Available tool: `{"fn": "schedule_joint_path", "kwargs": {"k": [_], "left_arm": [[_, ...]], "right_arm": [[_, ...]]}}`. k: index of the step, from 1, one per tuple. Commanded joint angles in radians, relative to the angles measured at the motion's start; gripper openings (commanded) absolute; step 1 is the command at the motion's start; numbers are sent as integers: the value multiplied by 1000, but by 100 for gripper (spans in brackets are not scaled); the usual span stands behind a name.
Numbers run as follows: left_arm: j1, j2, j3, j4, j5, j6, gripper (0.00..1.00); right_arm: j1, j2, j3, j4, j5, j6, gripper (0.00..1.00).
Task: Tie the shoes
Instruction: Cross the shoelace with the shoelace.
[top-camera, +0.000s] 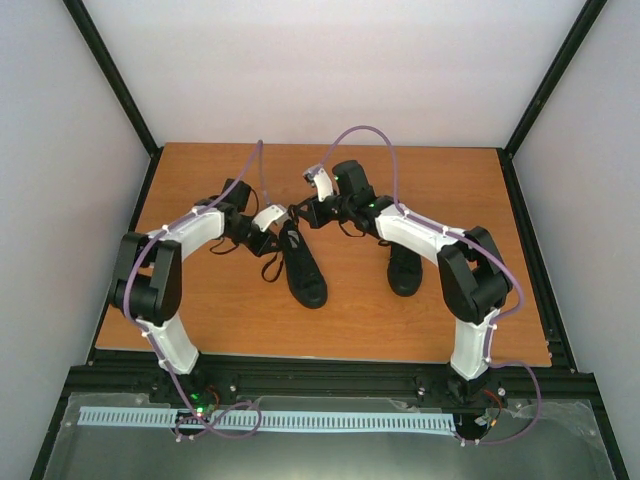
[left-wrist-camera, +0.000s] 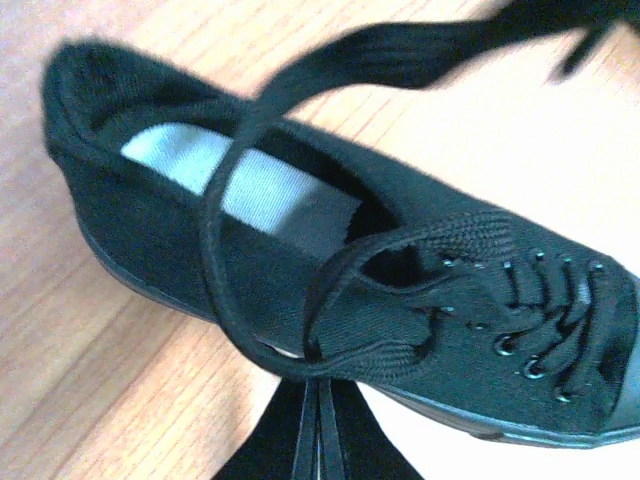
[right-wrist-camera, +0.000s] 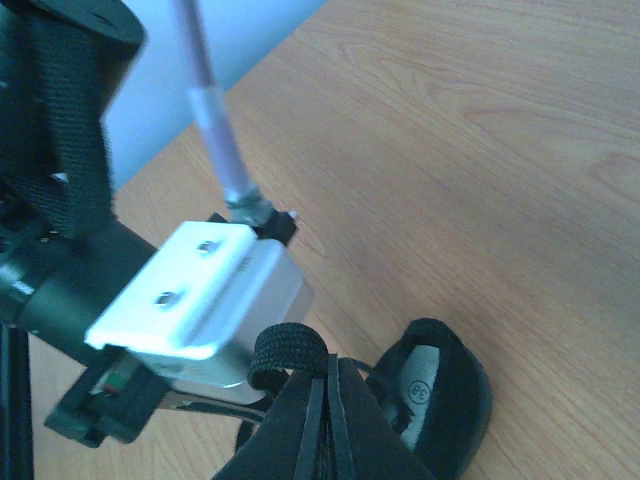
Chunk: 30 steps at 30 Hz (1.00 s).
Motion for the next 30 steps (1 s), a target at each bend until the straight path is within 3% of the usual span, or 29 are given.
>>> {"fn": "schedule_joint_path", "kwargs": {"k": [1, 11, 15, 30], "left_arm": [[-5, -87, -7, 0, 29, 53, 1], [-5, -213, -57, 9, 78, 137, 1], [-6, -229, -64, 19, 84, 134, 1], [-6, -268, -100, 58, 103, 176, 1]], "right_arm": [[8, 40, 27, 46, -36, 65, 3], [-2, 137, 108, 51, -62, 219, 3], [-12, 180, 129, 11, -142, 273, 3], [-27, 174, 180, -340, -365, 156, 3]]}}
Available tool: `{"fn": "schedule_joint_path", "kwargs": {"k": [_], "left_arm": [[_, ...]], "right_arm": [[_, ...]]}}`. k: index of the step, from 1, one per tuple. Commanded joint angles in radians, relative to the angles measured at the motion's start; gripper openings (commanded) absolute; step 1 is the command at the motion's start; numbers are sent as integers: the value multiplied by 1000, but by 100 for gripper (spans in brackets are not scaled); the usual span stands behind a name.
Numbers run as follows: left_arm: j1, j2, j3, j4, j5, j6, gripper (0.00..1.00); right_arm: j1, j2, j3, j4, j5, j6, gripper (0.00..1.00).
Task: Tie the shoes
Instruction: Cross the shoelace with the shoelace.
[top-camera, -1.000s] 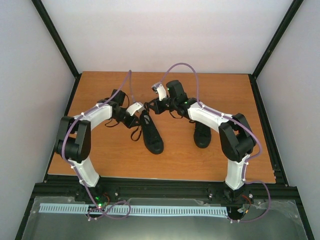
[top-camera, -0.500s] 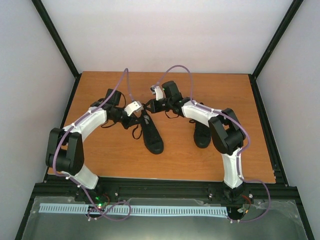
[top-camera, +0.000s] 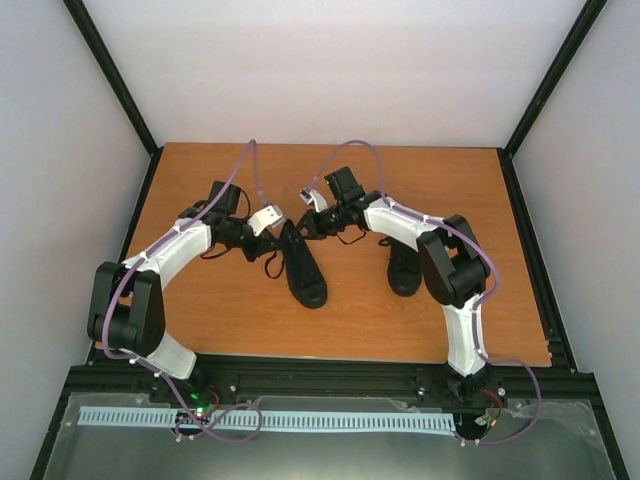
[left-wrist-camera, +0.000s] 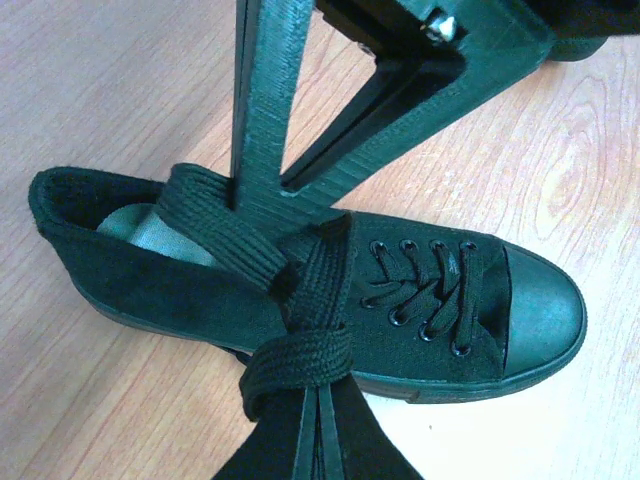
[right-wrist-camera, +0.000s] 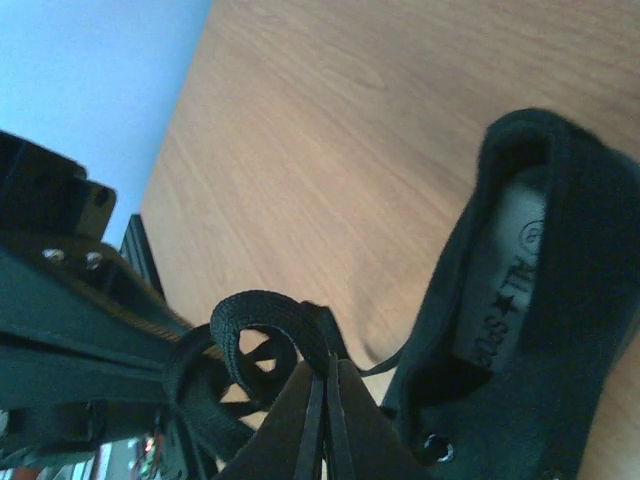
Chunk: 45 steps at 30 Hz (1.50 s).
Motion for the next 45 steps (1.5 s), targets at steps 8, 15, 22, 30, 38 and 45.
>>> {"fn": "schedule_joint_path", "kwargs": {"k": [8, 15, 22, 30, 38, 45], "left_arm": [[-8, -29, 0, 48, 50, 47, 1], [-20, -14, -10, 49, 91, 45, 1], [-29, 19, -1, 82, 93, 15, 1], [-28, 65, 45, 143, 33, -41, 1], [-28, 118, 76, 171, 16, -58, 1], [-27, 72, 55, 145, 82, 23, 1]], "right_arm": [[-3, 1, 80, -295, -76, -194, 3], [9, -7, 109, -449, 52, -320, 17], [7, -53, 120, -459, 280, -321, 44], [6, -128, 69, -398, 435, -293, 51], [6, -140, 39, -343, 405, -275, 41], [6, -102, 28, -294, 235, -295, 36]]}}
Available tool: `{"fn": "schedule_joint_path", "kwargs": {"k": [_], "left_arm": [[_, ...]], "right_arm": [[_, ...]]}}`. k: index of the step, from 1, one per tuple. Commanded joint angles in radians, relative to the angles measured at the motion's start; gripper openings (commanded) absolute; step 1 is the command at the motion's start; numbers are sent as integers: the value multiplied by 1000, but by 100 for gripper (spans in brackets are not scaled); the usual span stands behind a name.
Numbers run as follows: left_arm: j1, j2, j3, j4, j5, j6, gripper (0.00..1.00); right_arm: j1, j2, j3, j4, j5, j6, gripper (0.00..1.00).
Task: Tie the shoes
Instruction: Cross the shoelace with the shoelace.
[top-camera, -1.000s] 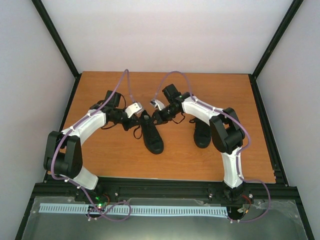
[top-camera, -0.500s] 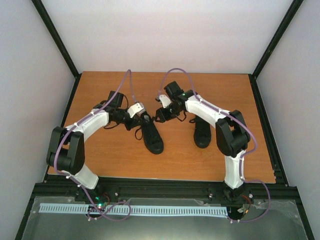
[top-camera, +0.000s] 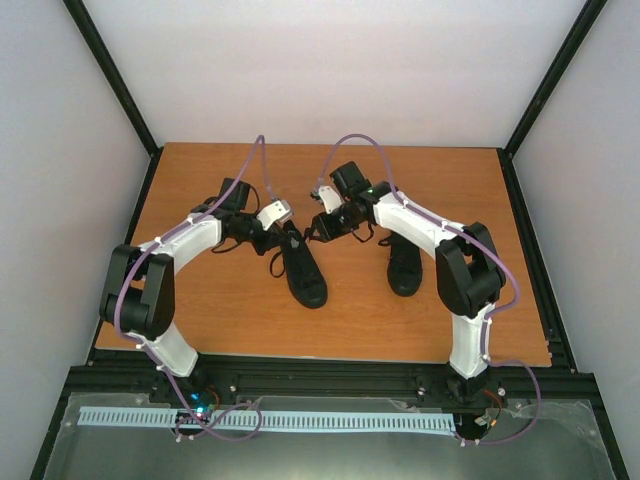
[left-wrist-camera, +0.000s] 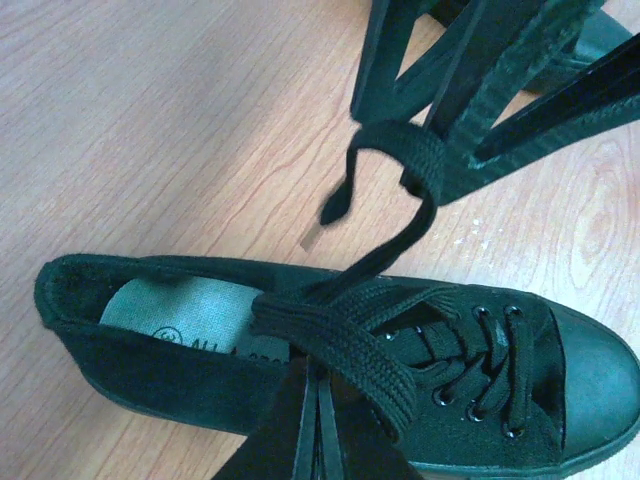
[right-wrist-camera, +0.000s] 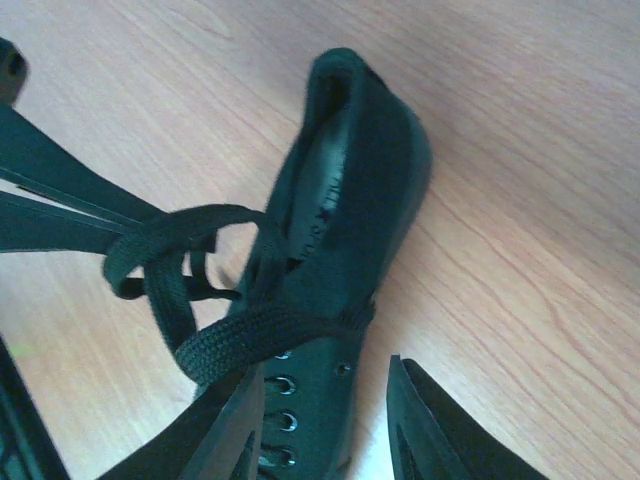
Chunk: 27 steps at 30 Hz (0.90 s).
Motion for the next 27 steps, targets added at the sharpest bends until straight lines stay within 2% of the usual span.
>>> {"fn": "schedule_joint_path", "kwargs": {"k": [1, 8, 16, 27], "left_arm": [[-3, -51, 15, -5, 67, 85, 1], [-2, -133, -11, -92, 93, 167, 1], [0, -197, -23, -119, 105, 172, 1], [26, -161, -30, -74, 0, 134, 1]], "right_arm": [[4, 13, -22, 79, -139, -13, 36], [4, 8, -21, 135, -125, -48, 36], [10, 12, -42, 140, -308, -91, 34], [13, 29, -29, 133, -238, -85, 30]]}}
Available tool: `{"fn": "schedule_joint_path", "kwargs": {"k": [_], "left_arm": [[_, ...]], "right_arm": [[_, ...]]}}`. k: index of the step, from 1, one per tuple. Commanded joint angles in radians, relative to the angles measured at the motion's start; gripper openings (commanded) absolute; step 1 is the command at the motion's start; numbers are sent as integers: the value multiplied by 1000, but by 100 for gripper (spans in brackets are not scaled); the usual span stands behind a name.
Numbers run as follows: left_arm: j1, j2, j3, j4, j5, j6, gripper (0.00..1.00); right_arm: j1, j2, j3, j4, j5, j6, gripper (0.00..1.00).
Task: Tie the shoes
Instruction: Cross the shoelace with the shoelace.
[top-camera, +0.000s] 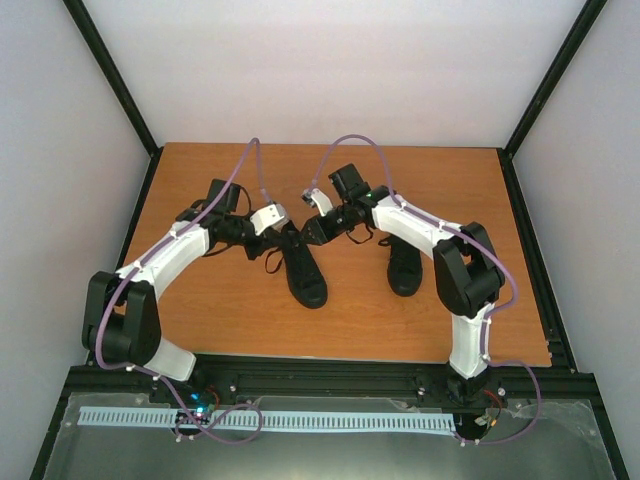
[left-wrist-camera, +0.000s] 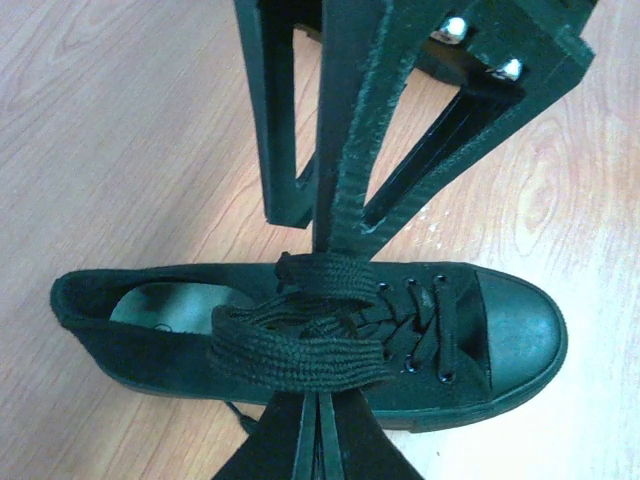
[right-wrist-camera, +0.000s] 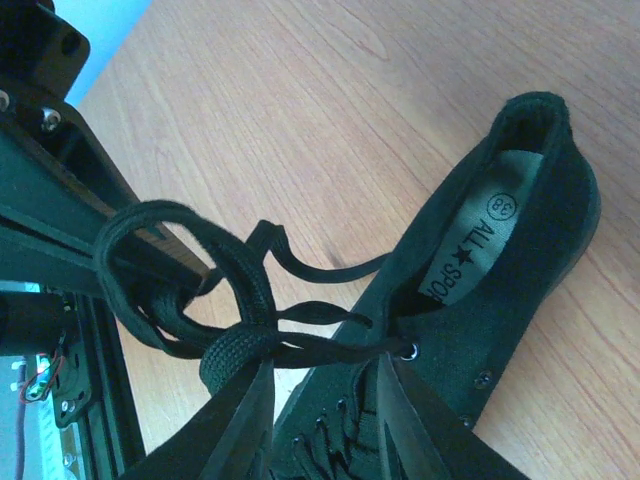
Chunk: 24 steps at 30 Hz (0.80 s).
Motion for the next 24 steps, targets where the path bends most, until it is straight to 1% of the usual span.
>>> {"fn": "schedule_joint_path", "kwargs": {"k": [1, 4, 10, 14, 18, 24], "left_arm": [[27, 19, 10, 29, -10, -9, 1], [39, 20, 6, 40, 16, -18, 1], [54, 32, 5, 48, 13, -26, 1], [63, 53, 3, 58, 3, -26, 1], [62, 71, 8, 67, 7, -31, 1], [62, 72, -1, 69, 25, -26, 1]], "right_arm": [[6, 39, 20, 9, 23, -4, 30], [9, 69, 41, 19, -4, 5, 29], [18, 87, 59, 39, -20, 12, 29], [18, 94, 60, 78, 12, 31, 30], [17, 133, 81, 101, 43, 49, 31], [18, 159, 57, 172, 58, 59, 28]]}}
